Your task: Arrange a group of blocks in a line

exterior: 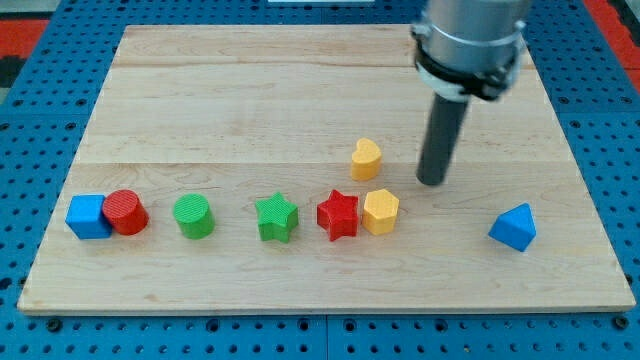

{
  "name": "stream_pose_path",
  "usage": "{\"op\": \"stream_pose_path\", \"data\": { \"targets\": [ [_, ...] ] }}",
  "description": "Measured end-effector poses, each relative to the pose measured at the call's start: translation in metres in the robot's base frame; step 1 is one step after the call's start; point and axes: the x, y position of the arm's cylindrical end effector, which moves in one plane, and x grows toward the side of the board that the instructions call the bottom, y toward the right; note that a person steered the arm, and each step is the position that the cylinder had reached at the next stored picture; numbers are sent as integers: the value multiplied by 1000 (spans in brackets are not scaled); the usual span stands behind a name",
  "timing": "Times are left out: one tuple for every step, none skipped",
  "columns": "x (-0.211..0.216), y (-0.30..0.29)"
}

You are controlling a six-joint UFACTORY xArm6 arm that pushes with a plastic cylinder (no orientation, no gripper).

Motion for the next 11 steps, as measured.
{"op": "stream_pose_path", "data": {
  "targets": [
    [33,-2],
    [41,-27],
    [52,-37],
    [57,-61],
    [30,-64],
    [4,-72],
    [-3,-74],
    [-16,-54],
    [-45,-89],
    [-57,-128],
    [-68,-67]
  ]
}}
